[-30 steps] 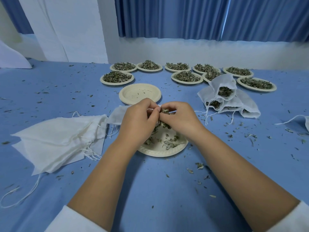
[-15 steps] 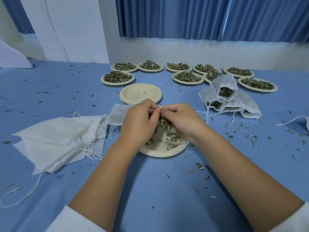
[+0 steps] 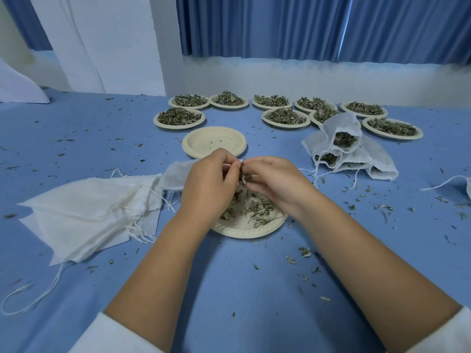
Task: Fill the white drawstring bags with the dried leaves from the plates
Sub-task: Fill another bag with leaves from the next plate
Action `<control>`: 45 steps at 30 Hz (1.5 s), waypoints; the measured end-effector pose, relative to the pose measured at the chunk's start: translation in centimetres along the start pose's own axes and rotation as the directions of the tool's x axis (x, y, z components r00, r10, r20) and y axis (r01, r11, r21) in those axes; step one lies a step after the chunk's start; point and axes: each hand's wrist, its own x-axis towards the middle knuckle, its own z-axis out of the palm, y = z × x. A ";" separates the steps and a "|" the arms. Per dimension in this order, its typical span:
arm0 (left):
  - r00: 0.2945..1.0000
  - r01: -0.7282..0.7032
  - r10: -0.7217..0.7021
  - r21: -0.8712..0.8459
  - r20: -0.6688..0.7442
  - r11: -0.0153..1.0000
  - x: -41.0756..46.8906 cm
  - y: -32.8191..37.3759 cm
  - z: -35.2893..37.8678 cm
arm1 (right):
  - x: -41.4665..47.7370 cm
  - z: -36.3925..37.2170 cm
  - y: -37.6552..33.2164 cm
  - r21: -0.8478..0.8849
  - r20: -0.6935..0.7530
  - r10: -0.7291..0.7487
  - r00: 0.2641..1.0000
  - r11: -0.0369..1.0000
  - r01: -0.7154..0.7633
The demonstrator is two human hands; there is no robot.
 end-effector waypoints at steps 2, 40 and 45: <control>1.000 0.013 -0.013 0.001 -0.003 1.000 0.0 -0.1 0.0 | 0.0 -0.3 -0.3 0.040 0.031 0.001 1.000 0.999 -0.002; 0.989 0.108 -0.117 -0.091 -0.092 0.990 0.5 -0.4 -0.5 | -2.5 -1.7 -2.6 -0.924 0.315 0.149 0.937 0.275 0.267; 0.988 0.107 -0.114 -0.080 -0.101 0.991 0.5 -0.4 -0.5 | -2.2 -1.4 -1.6 -0.933 0.305 0.054 0.951 0.217 0.287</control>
